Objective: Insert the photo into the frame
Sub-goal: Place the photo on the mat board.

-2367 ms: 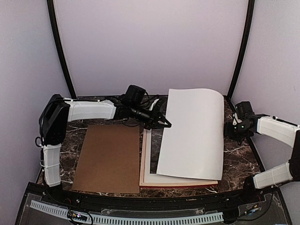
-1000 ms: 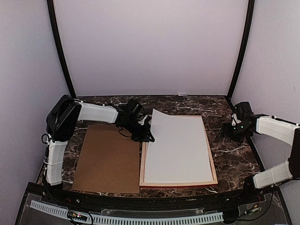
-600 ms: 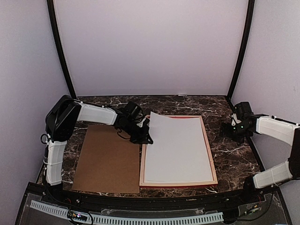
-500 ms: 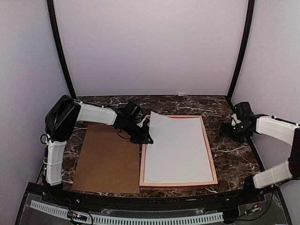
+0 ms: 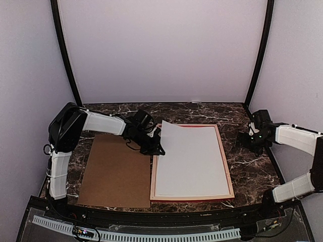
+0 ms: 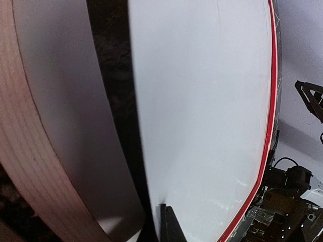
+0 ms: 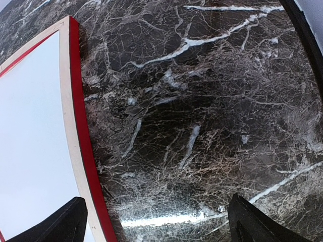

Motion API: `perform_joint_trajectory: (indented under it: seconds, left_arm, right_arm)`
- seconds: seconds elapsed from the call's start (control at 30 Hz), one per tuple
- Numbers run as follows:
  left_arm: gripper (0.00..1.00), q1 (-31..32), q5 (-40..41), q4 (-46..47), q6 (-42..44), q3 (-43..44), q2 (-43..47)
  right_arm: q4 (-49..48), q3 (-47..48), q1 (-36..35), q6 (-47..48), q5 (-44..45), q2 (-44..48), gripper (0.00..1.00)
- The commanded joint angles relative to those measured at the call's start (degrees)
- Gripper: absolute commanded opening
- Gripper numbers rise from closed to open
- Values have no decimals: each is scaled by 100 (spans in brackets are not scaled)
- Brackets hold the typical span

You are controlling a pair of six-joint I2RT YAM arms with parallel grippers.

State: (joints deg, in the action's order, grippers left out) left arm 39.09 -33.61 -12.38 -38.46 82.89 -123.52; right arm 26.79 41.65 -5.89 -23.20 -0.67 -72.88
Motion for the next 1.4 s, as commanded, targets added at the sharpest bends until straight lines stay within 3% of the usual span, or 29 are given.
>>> perform_joint_trajectory:
  seconds: [0.0, 0.3, 0.73, 1.2, 1.37]
  left_arm:
    - [0, 1, 1, 86, -95, -154, 417]
    - [0, 6, -17, 260, -178, -328, 488]
    - [9, 43, -140, 246, -135, -89, 215]
    - [55, 61, 598, -766, 363, 431, 506]
    - [63, 64, 878, -1003, 493, 420, 717]
  right_arm:
    - [-163, -34, 24, -13, -54, -23, 99]
    - [-186, -60, 25, -18, -83, -42, 99]
    - [-182, -77, 22, -10, -98, -13, 99]
    - [-219, -86, 22, -17, -178, 16, 99]
    - [-226, -87, 18, -31, -235, 28, 99]
